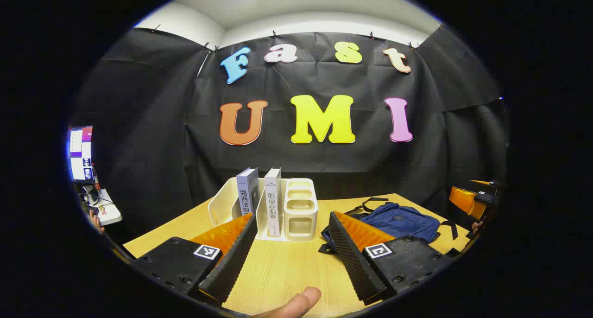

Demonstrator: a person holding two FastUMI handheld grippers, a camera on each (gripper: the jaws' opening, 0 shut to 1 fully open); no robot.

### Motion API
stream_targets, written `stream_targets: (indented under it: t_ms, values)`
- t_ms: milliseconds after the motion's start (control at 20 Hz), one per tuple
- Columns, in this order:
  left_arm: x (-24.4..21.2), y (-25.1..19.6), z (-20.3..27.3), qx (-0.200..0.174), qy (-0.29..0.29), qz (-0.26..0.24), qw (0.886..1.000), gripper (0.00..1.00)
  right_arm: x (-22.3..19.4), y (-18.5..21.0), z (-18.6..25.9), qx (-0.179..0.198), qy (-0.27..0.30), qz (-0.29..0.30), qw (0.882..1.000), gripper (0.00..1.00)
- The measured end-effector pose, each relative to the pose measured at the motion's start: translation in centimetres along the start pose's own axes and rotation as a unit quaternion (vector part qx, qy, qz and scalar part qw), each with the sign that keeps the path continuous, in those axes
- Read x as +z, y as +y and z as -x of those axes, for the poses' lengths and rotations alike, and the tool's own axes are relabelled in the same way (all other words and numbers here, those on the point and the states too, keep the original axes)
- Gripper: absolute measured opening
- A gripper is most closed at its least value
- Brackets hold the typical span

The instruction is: Open the schoolbag, grab two books from the bookshelf and put them into the schoolbag.

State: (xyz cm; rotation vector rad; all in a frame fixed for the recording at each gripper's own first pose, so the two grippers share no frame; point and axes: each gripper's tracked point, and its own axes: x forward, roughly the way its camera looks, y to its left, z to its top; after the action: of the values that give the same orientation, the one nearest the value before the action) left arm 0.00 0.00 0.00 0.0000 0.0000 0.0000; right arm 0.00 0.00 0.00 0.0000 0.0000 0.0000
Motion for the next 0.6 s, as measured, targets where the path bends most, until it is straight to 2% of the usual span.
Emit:
stream_targets:
  t_ms: [100, 150, 200, 450, 550, 600]
  values:
    - [0.7, 0.7, 0.3, -0.001, -0.011, -0.004, 1.000, 0.97, -0.5, 1.1, 0.7, -0.002, 0.005, 0.016, 1.000, 0.98]
    - [1.1, 1.0, 0.4, -0.003, -0.018, -0.008, 1.000, 0.98, -0.5, 1.6, 1.1, -0.002, 0.006, 0.023, 1.000, 0.94]
    - [0.9, 1.1, 0.5, -0.007, -0.018, -0.009, 1.000, 0.97, -0.8, 2.1, 1.4, -0.002, 0.008, 0.028, 1.000, 0.98]
    - [0.6, 1.1, 0.4, -0.018, -0.013, -0.010, 1.000, 0.97, -2.4, 4.5, 2.6, 0.008, 0.022, 0.054, 0.998, 0.98]
    - [0.6, 2.3, 0.2, 0.007, -0.014, -0.011, 1.000, 0.97, -2.7, 4.6, 2.5, 0.008, 0.025, 0.063, 0.998, 0.95]
    - [0.8, 2.2, 0.0, 0.010, -0.017, -0.014, 1.000, 0.97, -3.1, 4.7, 2.3, 0.008, 0.030, 0.063, 0.998, 0.98]
